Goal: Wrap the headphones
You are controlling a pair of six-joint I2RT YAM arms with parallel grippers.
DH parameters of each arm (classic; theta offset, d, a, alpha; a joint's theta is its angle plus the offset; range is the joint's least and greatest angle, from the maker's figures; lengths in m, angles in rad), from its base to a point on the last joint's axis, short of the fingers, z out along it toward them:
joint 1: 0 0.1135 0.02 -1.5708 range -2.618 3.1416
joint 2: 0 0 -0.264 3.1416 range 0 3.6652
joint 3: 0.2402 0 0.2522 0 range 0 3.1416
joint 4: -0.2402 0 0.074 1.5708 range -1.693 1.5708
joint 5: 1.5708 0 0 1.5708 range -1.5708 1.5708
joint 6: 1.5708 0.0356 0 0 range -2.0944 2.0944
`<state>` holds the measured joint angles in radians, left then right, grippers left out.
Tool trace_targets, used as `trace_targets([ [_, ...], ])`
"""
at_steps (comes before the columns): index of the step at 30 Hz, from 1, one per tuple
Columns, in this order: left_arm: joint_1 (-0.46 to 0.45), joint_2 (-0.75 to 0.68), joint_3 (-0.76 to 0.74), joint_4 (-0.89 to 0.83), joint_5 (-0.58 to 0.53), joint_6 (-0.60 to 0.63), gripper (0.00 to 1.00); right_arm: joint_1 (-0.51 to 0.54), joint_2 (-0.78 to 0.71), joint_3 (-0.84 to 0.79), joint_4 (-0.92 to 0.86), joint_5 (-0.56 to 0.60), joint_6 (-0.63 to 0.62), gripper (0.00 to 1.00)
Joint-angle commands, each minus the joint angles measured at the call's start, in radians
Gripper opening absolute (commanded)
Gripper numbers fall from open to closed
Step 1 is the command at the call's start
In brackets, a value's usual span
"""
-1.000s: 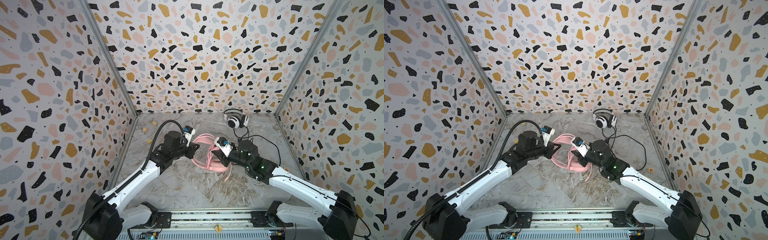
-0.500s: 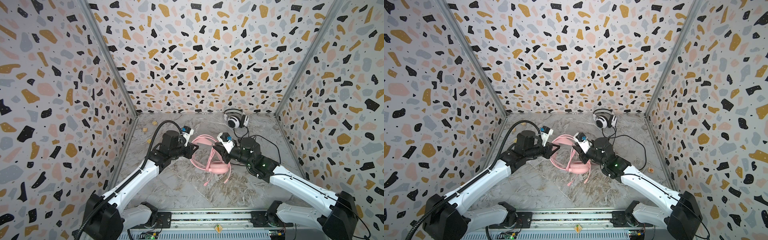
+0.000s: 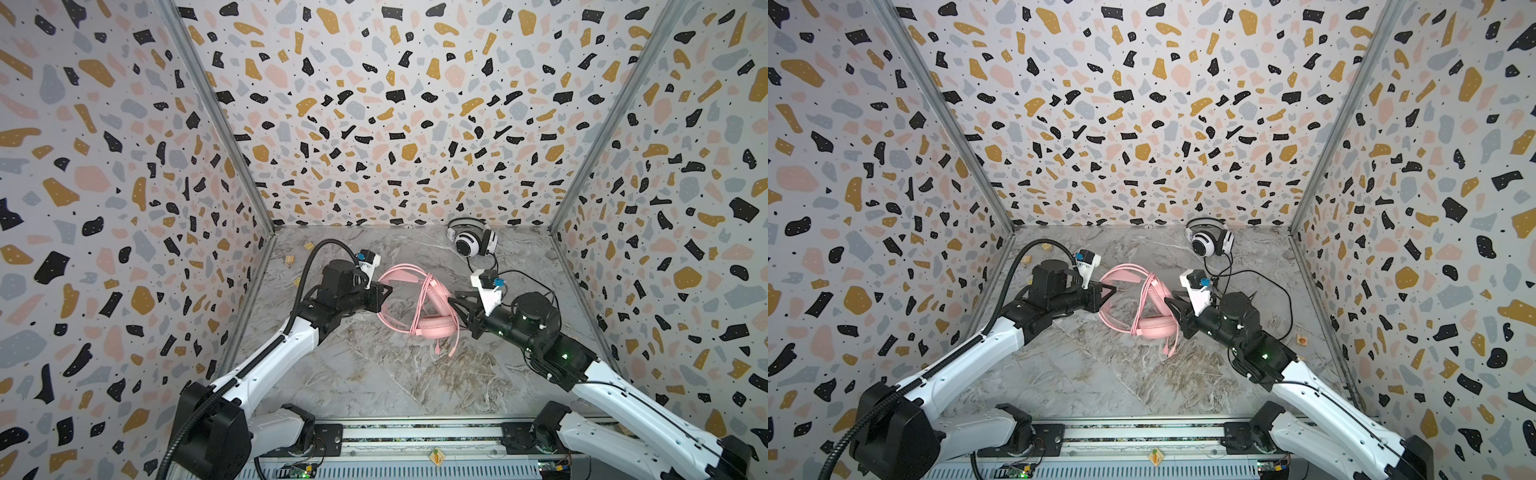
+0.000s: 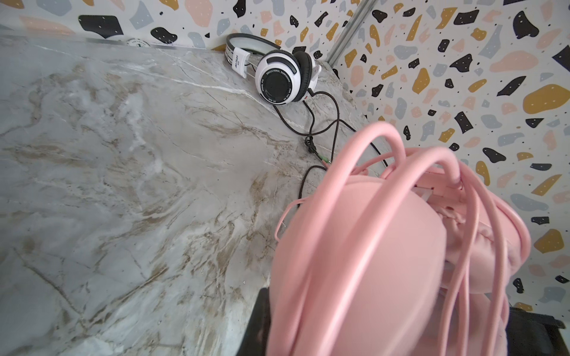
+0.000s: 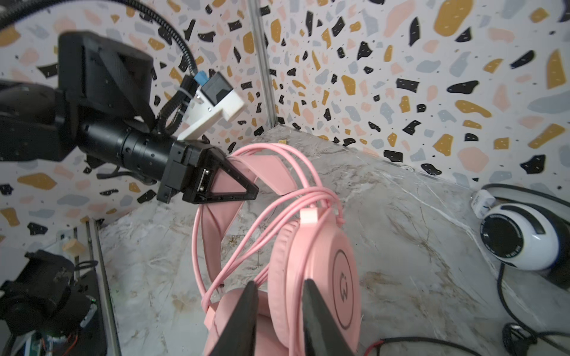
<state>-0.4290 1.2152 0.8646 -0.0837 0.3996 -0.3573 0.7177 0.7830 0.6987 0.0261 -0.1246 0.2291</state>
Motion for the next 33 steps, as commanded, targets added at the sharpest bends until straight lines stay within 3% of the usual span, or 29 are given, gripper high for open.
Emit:
trace_targets([
  [1,0.009,-0.02,-0.02,0.126,-0.057,-0.044,0.0,-0.03,-0.099,-0.094,-0.13,0.099,0.188,0.28],
  [4,0.011,-0.022,-0.073,0.183,-0.107,-0.089,0.0,-0.033,-0.173,-0.217,-0.186,0.123,0.279,0.28],
  [7,0.011,-0.024,-0.115,0.234,-0.161,-0.129,0.0,-0.023,-0.202,-0.331,-0.173,0.07,0.359,0.29],
  [10,0.011,-0.021,-0.133,0.234,-0.247,-0.158,0.0,0.042,-0.176,-0.397,-0.11,0.113,0.392,0.33],
  [14,0.011,-0.02,-0.172,0.281,-0.354,-0.223,0.0,0.144,0.015,-0.357,-0.06,0.222,0.371,0.39],
  [22,0.01,0.012,-0.222,0.362,-0.454,-0.322,0.0,0.213,0.398,-0.223,0.026,0.276,0.324,0.47],
  [26,0.009,0.025,-0.23,0.37,-0.455,-0.324,0.0,0.237,0.501,-0.163,0.048,0.315,0.311,0.57],
  [33,0.009,0.037,-0.238,0.378,-0.444,-0.316,0.0,0.236,0.677,-0.066,0.115,0.383,0.267,0.58],
])
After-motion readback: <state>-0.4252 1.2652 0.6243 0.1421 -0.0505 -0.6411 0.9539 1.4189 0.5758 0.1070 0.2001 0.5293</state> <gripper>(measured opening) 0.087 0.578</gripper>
